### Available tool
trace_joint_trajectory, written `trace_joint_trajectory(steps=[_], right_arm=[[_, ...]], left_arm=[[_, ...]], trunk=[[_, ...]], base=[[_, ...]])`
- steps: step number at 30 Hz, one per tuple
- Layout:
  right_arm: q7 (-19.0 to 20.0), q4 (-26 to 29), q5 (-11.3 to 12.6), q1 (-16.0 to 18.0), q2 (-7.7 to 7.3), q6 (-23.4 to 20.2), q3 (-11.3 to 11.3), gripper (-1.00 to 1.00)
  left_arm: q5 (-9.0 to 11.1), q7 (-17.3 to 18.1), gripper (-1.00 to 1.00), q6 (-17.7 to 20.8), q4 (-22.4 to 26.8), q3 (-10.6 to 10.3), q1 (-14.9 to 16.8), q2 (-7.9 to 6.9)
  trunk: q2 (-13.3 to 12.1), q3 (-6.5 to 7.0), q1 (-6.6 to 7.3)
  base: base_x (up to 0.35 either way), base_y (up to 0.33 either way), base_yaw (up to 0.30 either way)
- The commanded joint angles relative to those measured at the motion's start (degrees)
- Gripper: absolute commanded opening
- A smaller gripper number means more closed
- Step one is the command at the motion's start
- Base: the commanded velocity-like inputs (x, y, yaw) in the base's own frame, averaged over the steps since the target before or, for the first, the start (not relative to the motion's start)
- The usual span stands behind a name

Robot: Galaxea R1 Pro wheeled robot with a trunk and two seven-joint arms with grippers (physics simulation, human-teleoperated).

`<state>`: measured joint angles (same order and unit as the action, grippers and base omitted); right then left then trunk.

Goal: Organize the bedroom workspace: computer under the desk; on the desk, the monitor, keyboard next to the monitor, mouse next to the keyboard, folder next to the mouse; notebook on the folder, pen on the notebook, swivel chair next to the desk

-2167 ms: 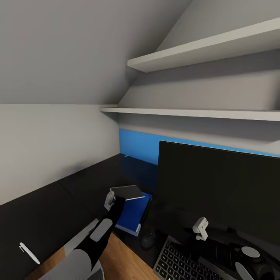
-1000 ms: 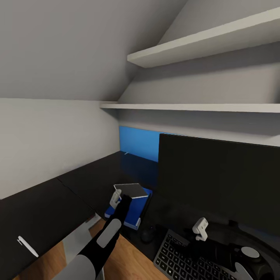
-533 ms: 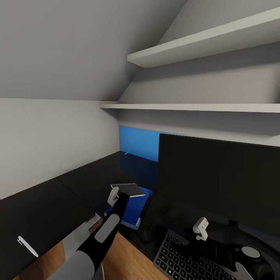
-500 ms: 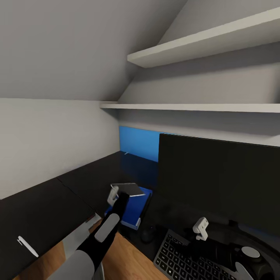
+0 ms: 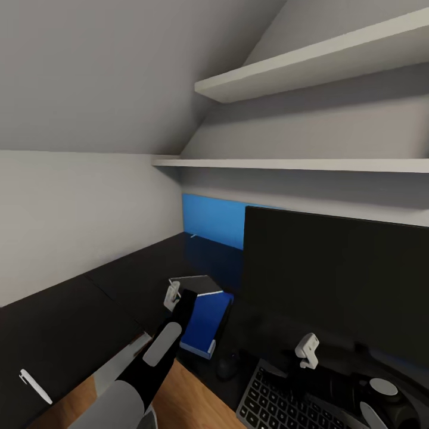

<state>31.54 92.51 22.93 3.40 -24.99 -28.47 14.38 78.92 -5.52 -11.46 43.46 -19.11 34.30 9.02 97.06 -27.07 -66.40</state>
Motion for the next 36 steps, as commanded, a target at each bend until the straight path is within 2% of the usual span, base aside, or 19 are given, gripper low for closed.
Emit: trace_joint_trajectory(steps=[1, 4, 9, 14, 17, 19, 36], right_arm=[[-0.10, 0.04, 0.53, 0.04, -0.04, -0.45, 0.03, 1.00], [-0.08, 0.04, 0.53, 0.03, -0.05, -0.45, 0.03, 1.00], [-0.09, 0.04, 0.53, 0.02, -0.06, -0.45, 0.13, 1.00], [-0.09, 0.04, 0.53, 0.02, -0.06, -0.45, 0.23, 1.00], [-0.09, 0.04, 0.53, -0.26, -0.06, -0.45, 0.29, 1.00], [-0.08, 0.04, 0.53, -0.46, -0.06, -0.45, 0.33, 1.00], [-0.16, 0.04, 0.53, -1.03, -0.06, -0.45, 0.43, 1.00]], left_arm=[[0.45, -0.22, -1.00, -0.44, -0.08, -0.27, 0.06, -0.04], [0.61, 0.06, -1.00, -0.44, -0.86, -0.25, 0.06, 0.00], [2.02, 0.62, -1.00, -0.28, -2.68, -0.07, 0.24, 0.04], [3.46, 3.35, -1.00, -0.07, -7.78, 0.00, 2.37, 0.26], [5.50, 5.84, -1.00, -0.03, -10.94, -0.07, 3.59, 0.31], [6.12, 6.50, -1.00, -0.02, -11.75, -0.10, 3.88, 0.30], [6.67, 8.51, -1.00, 1.08, -12.62, -0.61, 4.19, 0.24]], trunk=[[0.04, -0.07, 0.00], [0.04, -0.07, 0.00], [0.04, -0.07, 0.00], [0.04, -0.07, 0.00], [0.04, -0.07, 0.00], [0.04, -0.07, 0.00], [0.04, -0.07, 0.00]], base=[[0.047, 0.000, 0.000], [0.027, 0.000, 0.000], [0.007, 0.000, 0.000], [0.001, 0.000, 0.000], [0.000, 0.000, 0.000], [0.000, 0.000, 0.000], [0.000, 0.000, 0.000]])
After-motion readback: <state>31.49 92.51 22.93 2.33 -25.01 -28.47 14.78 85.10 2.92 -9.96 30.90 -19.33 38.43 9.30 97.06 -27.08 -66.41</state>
